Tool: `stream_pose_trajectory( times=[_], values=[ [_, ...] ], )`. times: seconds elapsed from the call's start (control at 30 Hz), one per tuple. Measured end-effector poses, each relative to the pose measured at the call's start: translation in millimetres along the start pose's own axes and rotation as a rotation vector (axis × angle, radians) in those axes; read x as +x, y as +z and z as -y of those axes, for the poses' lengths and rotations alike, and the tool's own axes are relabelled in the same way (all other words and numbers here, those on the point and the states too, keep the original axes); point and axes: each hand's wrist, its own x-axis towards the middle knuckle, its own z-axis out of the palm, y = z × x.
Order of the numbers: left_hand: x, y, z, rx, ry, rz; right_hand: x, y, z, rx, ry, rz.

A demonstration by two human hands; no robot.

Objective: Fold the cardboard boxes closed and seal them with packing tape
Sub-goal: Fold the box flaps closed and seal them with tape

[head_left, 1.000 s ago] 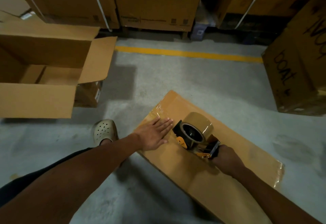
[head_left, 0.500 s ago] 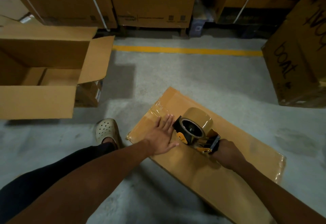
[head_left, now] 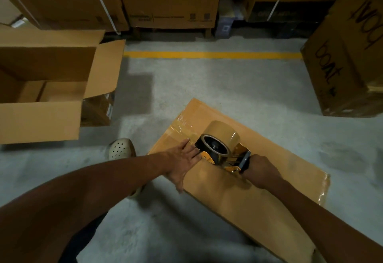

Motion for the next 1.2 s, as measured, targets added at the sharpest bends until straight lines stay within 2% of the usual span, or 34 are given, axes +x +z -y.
stream_pose_trajectory(
  times=[0.13,0.33,0.5,0.8,0.97,1.03,1.13,1.2],
  values=[
    [-7,-13,28,-0.021,-0.025,0.051,13,6,14,-0.004,-0.039,-0.031],
    [-18,-42,97,-0.02,-0.153,0.177,50,3,73,0.126,-0.041,-0.127],
    [-7,-41,113,-0.066,-0.166,0.21,66,-8,83,0.137,-0.007,-0.126],
    [-9,-37,119,-0.219,-0.149,0.141,47,-1,58,0.119,-0.041,-0.099],
    [-4,-24,110,-0.251,-0.205,0.005,29,5,12,-0.034,-0.045,-0.033],
    [-3,-21,104,-0.214,-0.235,-0.027,25,8,5,-0.034,-0.068,-0.01],
    [1,-11,86,-0.157,-0.333,-0.091,23,11,6,-0.001,-0.06,-0.049],
    [7,-9,67,-0.162,-0.337,-0.166,23,11,6,0.012,-0.041,-0.076]
  ],
)
